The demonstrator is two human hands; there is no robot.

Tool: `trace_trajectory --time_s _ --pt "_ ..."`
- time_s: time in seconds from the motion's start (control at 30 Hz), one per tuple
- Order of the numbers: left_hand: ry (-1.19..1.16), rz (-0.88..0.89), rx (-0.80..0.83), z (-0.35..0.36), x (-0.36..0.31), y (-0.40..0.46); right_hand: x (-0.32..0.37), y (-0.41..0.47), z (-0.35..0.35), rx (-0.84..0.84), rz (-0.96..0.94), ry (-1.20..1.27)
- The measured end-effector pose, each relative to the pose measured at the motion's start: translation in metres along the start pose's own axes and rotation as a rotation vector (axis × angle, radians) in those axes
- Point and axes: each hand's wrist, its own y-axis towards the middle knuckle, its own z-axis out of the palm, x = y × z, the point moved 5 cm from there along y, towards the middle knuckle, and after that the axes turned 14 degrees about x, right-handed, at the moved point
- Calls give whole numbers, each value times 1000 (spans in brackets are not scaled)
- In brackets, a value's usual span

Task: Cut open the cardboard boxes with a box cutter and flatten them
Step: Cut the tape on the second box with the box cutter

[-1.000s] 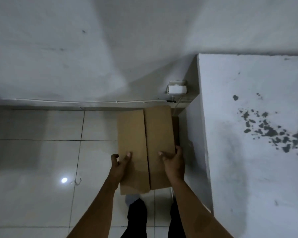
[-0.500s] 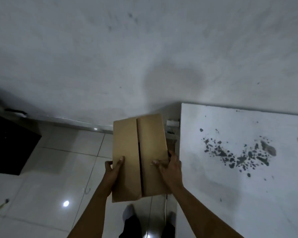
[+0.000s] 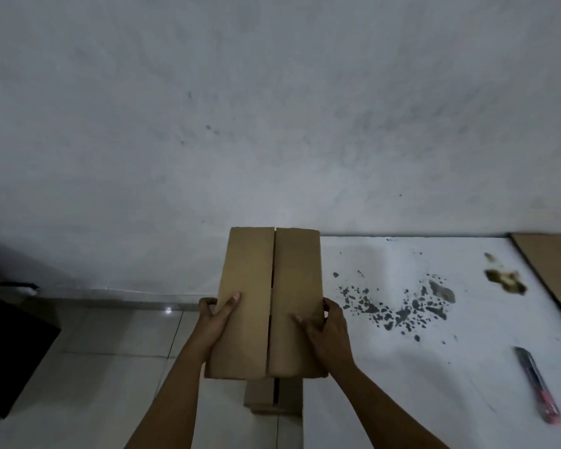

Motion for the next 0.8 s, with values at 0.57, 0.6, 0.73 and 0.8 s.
trace_trajectory --time_s 0.57,0.6,0.73,0.8 --pt "50 -115 323 163 13 12 -62 -49 -163 -164 128 -38" --pt "51 -117 330 174 10 11 -65 -50 -173 -166 137 -46" --pt "23 -135 331 210 7 15 -91 -44 -211 -122 178 -67" --pt "16 -185 339 228 15 16 -109 -43 -224 -33 240 -84"
